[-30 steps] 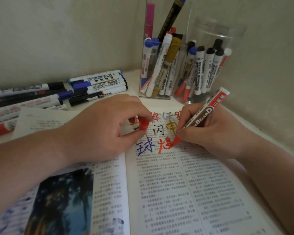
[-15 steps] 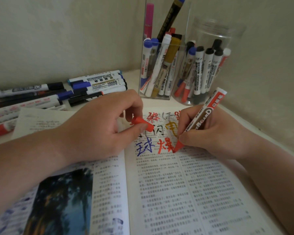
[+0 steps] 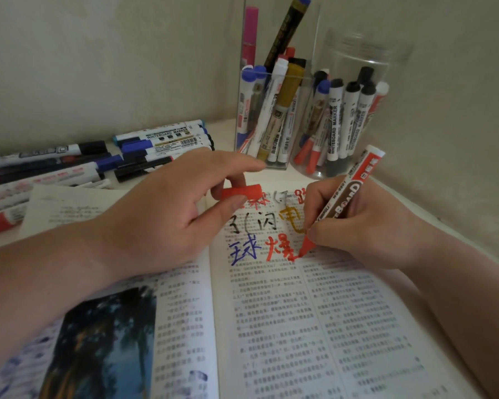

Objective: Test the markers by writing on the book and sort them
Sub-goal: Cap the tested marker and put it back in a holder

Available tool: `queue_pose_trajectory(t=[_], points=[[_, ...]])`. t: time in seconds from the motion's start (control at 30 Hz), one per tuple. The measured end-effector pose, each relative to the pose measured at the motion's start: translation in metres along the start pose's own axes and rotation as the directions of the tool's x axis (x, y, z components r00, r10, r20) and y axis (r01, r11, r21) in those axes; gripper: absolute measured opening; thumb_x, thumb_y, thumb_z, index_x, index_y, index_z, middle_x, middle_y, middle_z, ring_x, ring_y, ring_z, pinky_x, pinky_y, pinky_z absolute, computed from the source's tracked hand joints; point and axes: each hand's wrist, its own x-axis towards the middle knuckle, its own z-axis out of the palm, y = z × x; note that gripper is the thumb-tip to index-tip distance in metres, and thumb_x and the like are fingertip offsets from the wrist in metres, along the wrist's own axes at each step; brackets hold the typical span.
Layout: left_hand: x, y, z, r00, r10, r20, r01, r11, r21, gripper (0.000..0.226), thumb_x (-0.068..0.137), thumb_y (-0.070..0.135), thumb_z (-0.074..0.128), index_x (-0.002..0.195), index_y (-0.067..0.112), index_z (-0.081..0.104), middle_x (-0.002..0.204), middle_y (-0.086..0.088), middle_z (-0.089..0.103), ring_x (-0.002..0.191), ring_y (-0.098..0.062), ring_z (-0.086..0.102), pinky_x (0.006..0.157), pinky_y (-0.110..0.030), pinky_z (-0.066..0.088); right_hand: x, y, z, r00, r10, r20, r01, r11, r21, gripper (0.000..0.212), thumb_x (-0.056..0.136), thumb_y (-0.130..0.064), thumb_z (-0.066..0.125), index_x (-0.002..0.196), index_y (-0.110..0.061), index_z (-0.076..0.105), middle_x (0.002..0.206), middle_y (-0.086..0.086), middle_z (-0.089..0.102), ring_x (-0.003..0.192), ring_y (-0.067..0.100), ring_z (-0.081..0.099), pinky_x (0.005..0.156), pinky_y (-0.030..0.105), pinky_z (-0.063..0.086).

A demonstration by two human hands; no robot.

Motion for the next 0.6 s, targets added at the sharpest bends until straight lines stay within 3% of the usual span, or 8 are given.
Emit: queue_pose_trajectory(t=[0.1,0.2,0.27,0.37,0.53,0.6], points=[[0.001,0.002,0.001,1.000,0.021,0.003,-0.021,0.999,-0.045,0.039,0.100,0.029,0.054,0.139,0.027,0.049,0.107,0.015,0.059,0.096,-0.011,0.060,0.084,-0.016,0.044,0.000,0.001,-0.004,0.997,-0.009,-0.083,0.012,0.999,0.040,0.005,0.069,-0.006,0.067,0.065,-0.006,0.064,0.055,0.011,0.060,0.051,0.018,0.049,0.051,0.025,0.038],[0.001,0.004,0.000,1.000,0.004,-0.009,-0.005,0.997,-0.079,0.041,0.096,0.019,0.061,0.134,0.027,0.049,0.107,0.011,0.058,0.099,-0.010,0.062,0.080,-0.007,0.041,0.000,0.003,-0.011,0.987,-0.008,-0.159,0.025,0.994,0.105,0.013,0.075,0.002,0.073,0.067,-0.006,0.066,0.060,0.004,0.068,0.050,0.006,0.059,0.049,0.012,0.042],[0.001,0.003,0.000,1.000,0.020,0.013,-0.020,0.999,-0.049,0.031,0.093,0.016,0.064,0.122,0.022,0.058,0.106,0.010,0.057,0.098,-0.008,0.061,0.083,-0.010,0.043,0.001,0.004,-0.011,0.989,0.003,-0.145,0.005,0.998,0.057,0.005,0.072,-0.008,0.073,0.069,-0.009,0.069,0.068,0.010,0.073,0.064,0.016,0.069,0.060,0.020,0.050],[0.002,0.001,0.001,0.999,0.024,0.048,-0.023,0.999,-0.028,0.011,0.090,0.014,0.069,0.100,0.018,0.068,0.106,0.009,0.056,0.092,-0.010,0.060,0.082,-0.022,0.048,0.000,0.004,-0.009,0.995,0.029,-0.096,-0.033,0.999,-0.038,0.005,0.069,-0.014,0.070,0.072,-0.009,0.070,0.073,0.020,0.072,0.067,0.030,0.062,0.066,0.041,0.048],[0.003,0.002,0.000,0.999,-0.002,0.051,0.003,1.000,-0.021,0.014,0.083,0.012,0.075,0.085,0.022,0.065,0.103,0.010,0.060,0.092,-0.012,0.062,0.081,-0.023,0.049,-0.001,0.000,-0.010,0.998,0.047,-0.038,-0.047,0.999,-0.015,0.004,0.069,-0.010,0.069,0.069,-0.006,0.068,0.073,0.031,0.065,0.061,0.031,0.054,0.061,0.040,0.043],[0.003,0.003,0.000,1.000,-0.003,0.029,0.004,1.000,-0.021,0.012,0.085,0.019,0.075,0.088,0.020,0.064,0.099,0.009,0.062,0.092,-0.013,0.063,0.081,-0.028,0.050,0.001,0.003,-0.011,0.997,0.043,-0.059,-0.045,0.998,-0.044,0.005,0.069,-0.010,0.066,0.069,-0.005,0.066,0.070,0.029,0.065,0.061,0.041,0.057,0.063,0.043,0.045]])
